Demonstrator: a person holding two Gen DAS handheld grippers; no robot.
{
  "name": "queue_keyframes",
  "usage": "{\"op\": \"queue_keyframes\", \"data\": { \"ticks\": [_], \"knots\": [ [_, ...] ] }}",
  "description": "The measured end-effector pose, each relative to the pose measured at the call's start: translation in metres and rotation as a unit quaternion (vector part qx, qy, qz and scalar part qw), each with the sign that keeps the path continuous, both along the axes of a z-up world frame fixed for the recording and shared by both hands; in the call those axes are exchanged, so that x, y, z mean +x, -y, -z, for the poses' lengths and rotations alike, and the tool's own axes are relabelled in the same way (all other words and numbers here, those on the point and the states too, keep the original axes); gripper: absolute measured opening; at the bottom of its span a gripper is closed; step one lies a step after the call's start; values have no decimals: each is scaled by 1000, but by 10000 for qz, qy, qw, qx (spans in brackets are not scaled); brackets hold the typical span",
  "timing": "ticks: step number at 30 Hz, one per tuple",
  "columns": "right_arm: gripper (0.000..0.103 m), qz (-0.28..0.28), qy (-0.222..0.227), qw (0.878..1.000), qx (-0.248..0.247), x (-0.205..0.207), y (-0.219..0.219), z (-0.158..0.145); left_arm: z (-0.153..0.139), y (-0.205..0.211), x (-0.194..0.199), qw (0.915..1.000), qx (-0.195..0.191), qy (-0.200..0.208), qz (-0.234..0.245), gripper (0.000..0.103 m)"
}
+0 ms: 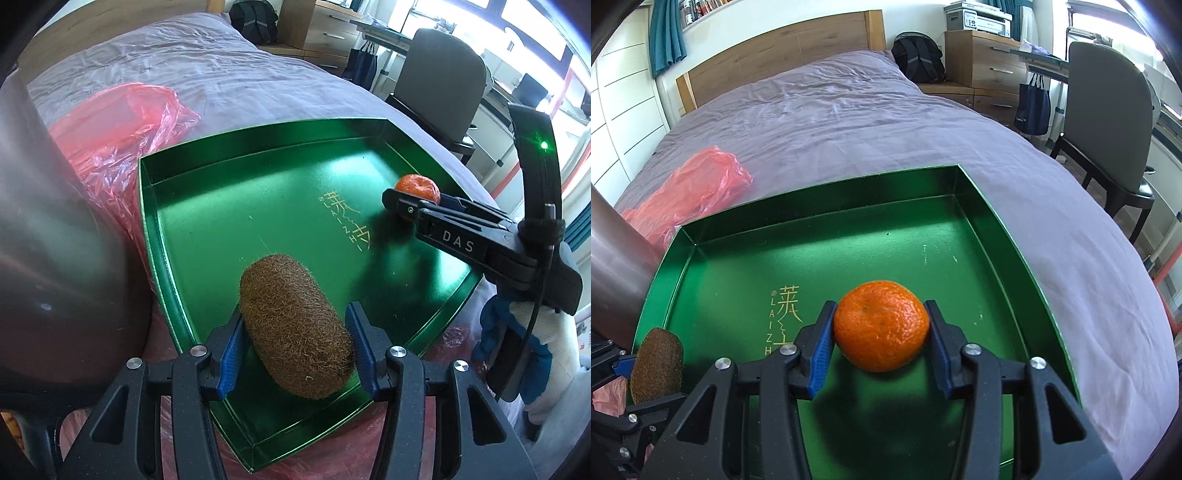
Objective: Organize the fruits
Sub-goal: 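Lower and release the kiwi with the left tool while the right releases the tangerine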
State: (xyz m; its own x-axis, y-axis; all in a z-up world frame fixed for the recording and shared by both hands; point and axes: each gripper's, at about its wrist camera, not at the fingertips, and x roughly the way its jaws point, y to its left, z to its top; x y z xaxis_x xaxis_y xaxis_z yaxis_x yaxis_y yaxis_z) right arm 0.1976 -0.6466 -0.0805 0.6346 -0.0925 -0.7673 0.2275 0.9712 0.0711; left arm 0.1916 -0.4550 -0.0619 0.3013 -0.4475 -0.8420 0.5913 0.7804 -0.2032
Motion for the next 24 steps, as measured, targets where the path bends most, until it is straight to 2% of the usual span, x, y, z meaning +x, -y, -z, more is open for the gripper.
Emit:
{"op": "queue_keyframes", "data": {
  "ticks": [4, 6, 7, 10, 14, 24],
  "knots": [
    [93, 34, 15, 10000, -22, -2, 0, 1, 3, 4, -1, 9999, 108, 14, 48, 47],
    [97, 29, -16, 10000, -79, -2, -2, 1, 3, 6, -3, 9998, 180, 14, 85, 47],
    [103, 37, -45, 9999, -100, -2, -3, 1, 3, 7, -5, 9997, 238, 14, 97, 47],
    [103, 90, -179, 9997, -158, 0, -3, 2, 2, 8, -6, 9994, 350, 34, 73, 48],
    [103, 143, -286, 9993, -215, -5, -2, -2, -10, 6, -8, 9991, 382, 170, 0, 59],
    [103, 326, 321, 9989, -130, -57, -9, -61, -57, -6, -49, 9982, 232, 475, 289, 64]
  ]
}}
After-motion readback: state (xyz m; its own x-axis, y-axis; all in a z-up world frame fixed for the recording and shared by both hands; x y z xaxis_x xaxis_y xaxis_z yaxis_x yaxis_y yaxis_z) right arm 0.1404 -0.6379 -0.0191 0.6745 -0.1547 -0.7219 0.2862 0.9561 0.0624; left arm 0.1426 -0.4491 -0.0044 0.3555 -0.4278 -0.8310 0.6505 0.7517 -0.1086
